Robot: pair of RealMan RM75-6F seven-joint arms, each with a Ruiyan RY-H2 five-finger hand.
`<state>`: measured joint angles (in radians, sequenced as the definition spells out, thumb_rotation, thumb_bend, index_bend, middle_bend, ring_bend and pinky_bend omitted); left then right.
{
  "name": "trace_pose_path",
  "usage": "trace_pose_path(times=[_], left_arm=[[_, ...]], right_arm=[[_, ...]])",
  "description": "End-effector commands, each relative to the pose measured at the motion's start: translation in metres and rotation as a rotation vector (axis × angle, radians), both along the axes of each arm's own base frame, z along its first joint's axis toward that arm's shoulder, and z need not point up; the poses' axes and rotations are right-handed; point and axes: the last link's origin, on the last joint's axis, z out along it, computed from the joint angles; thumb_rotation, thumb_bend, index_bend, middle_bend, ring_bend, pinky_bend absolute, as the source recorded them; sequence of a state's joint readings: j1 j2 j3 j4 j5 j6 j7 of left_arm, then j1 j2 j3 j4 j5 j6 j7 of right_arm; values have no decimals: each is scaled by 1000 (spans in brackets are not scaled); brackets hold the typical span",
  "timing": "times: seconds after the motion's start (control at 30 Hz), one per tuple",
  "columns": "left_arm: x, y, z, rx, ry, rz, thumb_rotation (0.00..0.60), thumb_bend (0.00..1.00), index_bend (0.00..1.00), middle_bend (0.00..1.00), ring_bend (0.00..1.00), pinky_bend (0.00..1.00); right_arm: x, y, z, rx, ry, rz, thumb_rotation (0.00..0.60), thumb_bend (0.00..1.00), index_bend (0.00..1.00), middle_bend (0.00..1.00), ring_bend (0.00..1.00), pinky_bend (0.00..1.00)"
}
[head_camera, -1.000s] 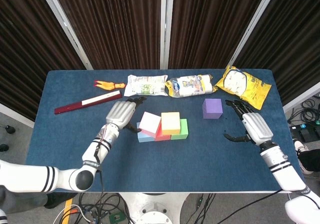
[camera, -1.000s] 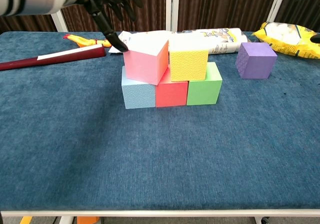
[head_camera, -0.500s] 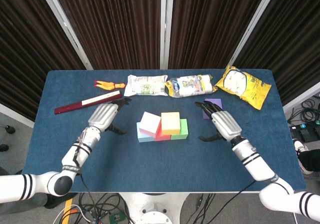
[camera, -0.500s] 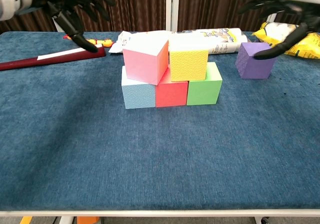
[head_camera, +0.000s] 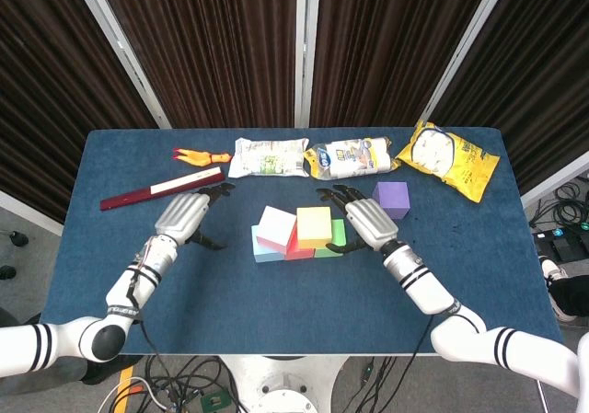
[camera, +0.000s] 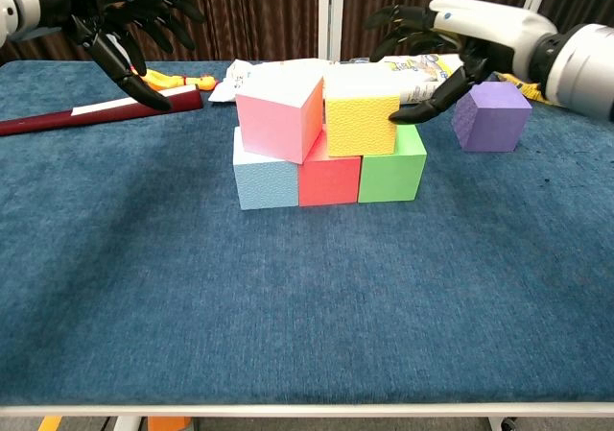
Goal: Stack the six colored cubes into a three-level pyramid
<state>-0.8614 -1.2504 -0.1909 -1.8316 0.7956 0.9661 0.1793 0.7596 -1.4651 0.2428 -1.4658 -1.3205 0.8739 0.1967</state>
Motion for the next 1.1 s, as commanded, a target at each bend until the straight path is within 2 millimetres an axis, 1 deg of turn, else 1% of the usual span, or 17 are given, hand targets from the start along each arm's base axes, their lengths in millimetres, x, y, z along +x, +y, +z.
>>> trace_pose_path(times=[0.03, 0.23, 0.37, 0.6, 1.1], left_arm=[[-1, 1, 0, 0, -2, 2, 600, 0, 132, 183, 169, 348], [-3, 2, -2, -7, 0, 9, 600, 0, 133, 183, 169, 347], [-4, 4, -3, -9, -3, 16, 600, 0, 132, 183, 162, 347], [-4, 6, -6, -15, -3, 15, 600, 0, 133, 183, 151, 346], [-7, 10, -9, -18, 0, 22, 600, 0, 132, 183, 152, 340]], right_arm=[[3, -1, -6, 1, -15, 8, 600, 100, 152, 243, 102, 133], [1, 0, -8, -9, -33, 20, 600, 127, 258, 321, 192, 193], [-2, 0, -6, -11, -35, 29, 600, 132, 295, 345, 226, 221], [-5, -2, 1, -24, -35, 52, 600, 132, 301, 349, 227, 222], [-6, -10, -3, 4, -48, 85, 600, 132, 301, 347, 224, 222]])
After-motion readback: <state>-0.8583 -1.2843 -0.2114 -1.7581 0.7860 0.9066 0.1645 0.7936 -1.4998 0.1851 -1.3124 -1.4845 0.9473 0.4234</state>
